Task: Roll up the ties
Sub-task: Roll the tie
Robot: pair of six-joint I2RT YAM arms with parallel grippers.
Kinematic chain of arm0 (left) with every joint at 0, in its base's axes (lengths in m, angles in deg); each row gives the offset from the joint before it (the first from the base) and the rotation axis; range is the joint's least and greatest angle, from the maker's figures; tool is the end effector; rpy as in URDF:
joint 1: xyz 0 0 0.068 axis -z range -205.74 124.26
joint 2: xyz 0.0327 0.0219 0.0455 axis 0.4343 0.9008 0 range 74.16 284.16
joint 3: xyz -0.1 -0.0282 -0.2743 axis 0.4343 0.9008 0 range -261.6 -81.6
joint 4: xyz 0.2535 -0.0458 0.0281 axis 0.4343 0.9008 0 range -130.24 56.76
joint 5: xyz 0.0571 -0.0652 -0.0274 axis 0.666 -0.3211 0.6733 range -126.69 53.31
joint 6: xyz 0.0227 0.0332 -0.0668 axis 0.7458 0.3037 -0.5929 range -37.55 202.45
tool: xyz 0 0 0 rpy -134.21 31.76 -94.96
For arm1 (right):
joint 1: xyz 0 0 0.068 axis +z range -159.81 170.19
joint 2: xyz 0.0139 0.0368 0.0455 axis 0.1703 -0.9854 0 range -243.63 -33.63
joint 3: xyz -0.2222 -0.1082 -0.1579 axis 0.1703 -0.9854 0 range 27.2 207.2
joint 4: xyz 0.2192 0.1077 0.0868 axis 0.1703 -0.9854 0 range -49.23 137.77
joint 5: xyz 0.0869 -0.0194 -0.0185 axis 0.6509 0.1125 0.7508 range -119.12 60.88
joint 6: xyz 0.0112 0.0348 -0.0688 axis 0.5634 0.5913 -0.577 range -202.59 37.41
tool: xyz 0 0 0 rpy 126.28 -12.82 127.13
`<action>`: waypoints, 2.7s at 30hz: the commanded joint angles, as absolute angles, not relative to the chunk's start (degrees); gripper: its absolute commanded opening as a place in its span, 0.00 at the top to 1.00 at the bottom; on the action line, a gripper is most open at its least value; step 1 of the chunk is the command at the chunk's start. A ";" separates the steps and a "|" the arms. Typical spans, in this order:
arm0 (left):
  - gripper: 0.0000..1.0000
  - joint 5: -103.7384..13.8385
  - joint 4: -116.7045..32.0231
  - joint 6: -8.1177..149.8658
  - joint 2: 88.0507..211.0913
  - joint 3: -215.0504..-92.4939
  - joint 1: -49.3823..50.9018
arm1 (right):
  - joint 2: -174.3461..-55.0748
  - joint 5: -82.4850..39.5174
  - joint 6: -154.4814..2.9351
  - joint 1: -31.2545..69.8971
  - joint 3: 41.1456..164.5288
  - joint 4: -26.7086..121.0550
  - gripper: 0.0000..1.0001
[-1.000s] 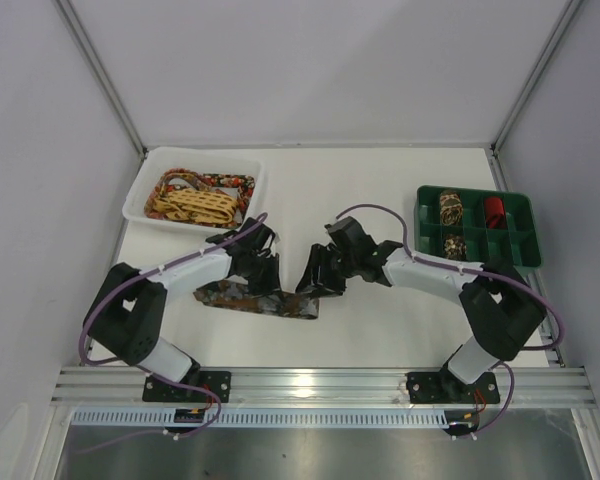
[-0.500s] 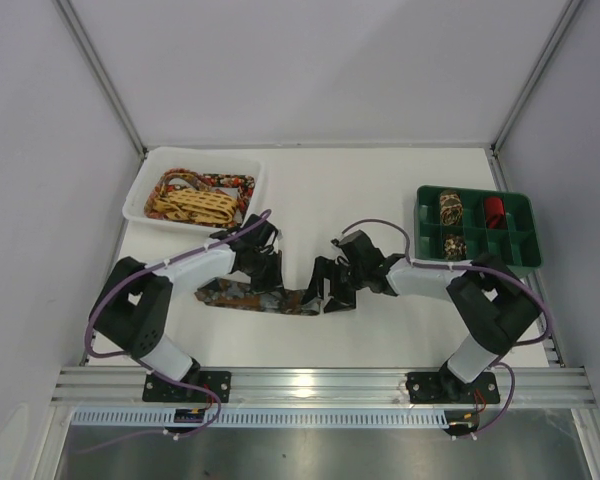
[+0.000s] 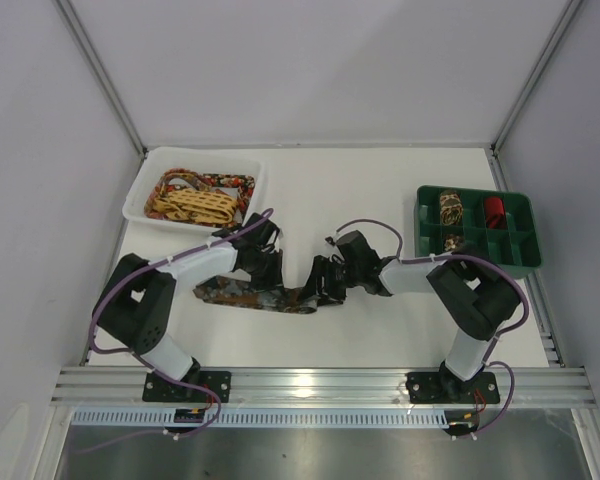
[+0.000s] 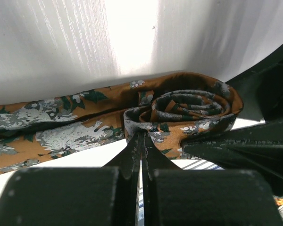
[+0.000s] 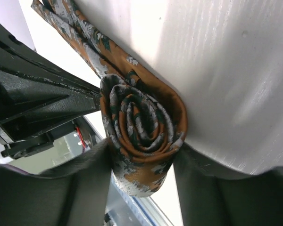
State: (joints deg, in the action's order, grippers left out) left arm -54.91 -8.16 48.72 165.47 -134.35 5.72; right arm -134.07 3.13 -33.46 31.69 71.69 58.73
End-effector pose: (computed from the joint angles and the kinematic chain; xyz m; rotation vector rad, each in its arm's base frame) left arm 0.2441 -0.1739 0.1649 0.0223 2.9547 -0.6706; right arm 0.2382 0.2581 0.1344 -0.1410 2.6758 1.3247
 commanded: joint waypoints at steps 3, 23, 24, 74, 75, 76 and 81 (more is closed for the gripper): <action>0.99 -54.27 -9.65 50.20 166.80 -137.24 5.37 | -133.56 3.57 -31.17 31.68 73.52 56.05 0.62; 0.99 -53.74 -10.35 50.20 170.76 -140.14 5.99 | -121.52 -8.27 -43.12 27.90 83.88 8.50 0.98; 1.00 -53.83 -10.44 50.02 170.58 -139.70 6.34 | -121.61 -9.60 -43.99 27.90 84.85 4.22 0.98; 1.00 -62.97 -14.22 42.55 179.90 -145.85 16.80 | -131.36 -16.47 -36.97 38.80 101.03 -0.13 0.48; 0.99 -62.88 -14.22 42.64 179.81 -145.85 16.89 | -131.63 -16.29 -36.97 39.15 101.64 0.04 0.41; 0.99 -62.71 -14.13 42.64 179.72 -145.85 16.80 | -132.06 -16.38 -36.97 39.32 101.99 -0.22 0.40; 1.00 -61.04 -12.73 43.69 179.72 -146.55 16.71 | -132.24 -17.08 -37.32 39.68 102.70 -1.71 0.40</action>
State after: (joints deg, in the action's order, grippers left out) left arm -62.60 -12.53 42.42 179.53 -143.80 16.72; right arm -132.37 -18.25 -37.62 38.62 99.45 -2.73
